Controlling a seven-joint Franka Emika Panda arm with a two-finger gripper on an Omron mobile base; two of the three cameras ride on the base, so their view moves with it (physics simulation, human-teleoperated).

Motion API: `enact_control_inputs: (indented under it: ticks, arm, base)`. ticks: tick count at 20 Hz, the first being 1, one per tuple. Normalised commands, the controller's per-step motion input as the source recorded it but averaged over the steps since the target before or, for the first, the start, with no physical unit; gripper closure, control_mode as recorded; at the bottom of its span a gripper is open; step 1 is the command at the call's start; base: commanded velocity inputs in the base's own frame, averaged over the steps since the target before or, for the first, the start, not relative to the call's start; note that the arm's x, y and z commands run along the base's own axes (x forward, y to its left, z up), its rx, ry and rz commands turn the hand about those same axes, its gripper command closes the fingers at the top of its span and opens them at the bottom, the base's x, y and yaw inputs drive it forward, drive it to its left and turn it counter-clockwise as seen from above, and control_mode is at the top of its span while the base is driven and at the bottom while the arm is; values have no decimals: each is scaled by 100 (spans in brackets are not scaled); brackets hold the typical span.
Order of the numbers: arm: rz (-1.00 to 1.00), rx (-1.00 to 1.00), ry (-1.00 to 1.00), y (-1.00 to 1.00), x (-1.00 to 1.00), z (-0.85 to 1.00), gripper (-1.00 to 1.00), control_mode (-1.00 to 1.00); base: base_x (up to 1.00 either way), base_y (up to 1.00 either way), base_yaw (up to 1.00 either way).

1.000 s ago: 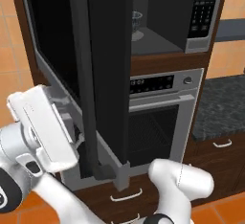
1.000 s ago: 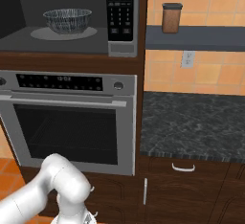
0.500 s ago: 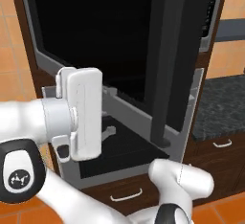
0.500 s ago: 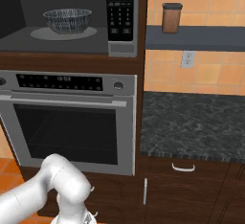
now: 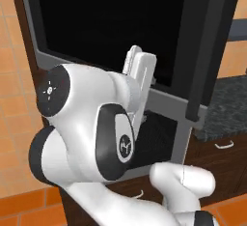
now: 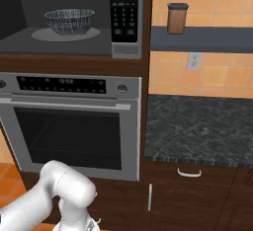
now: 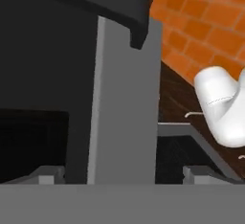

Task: Pick the carrot from the sink and place it in the bowl. Then pick the bowl and place it in the microwave. Then close the microwave door and press the start button.

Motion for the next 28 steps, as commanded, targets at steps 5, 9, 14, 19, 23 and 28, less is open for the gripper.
enact_control_inputs:
  ticks: [5,9,14,19,23,28]
  arm:
    - [46,20,-8,-71,65,0,-100,-100]
    - [40,17,-3,-30,97,0,-100,-100]
    - [27,13,1,2,100,7,-100,-100]
    - [18,10,4,4,100,20,-100,-100]
    - [16,8,7,4,100,17,-100,-100]
    - [15,8,11,6,100,19,-100,-100]
  base:
    - [0,0,0]
    - [0,0,0]
    - [0,0,0]
    - [0,0,0]
    - [0,0,0]
    - [0,0,0]
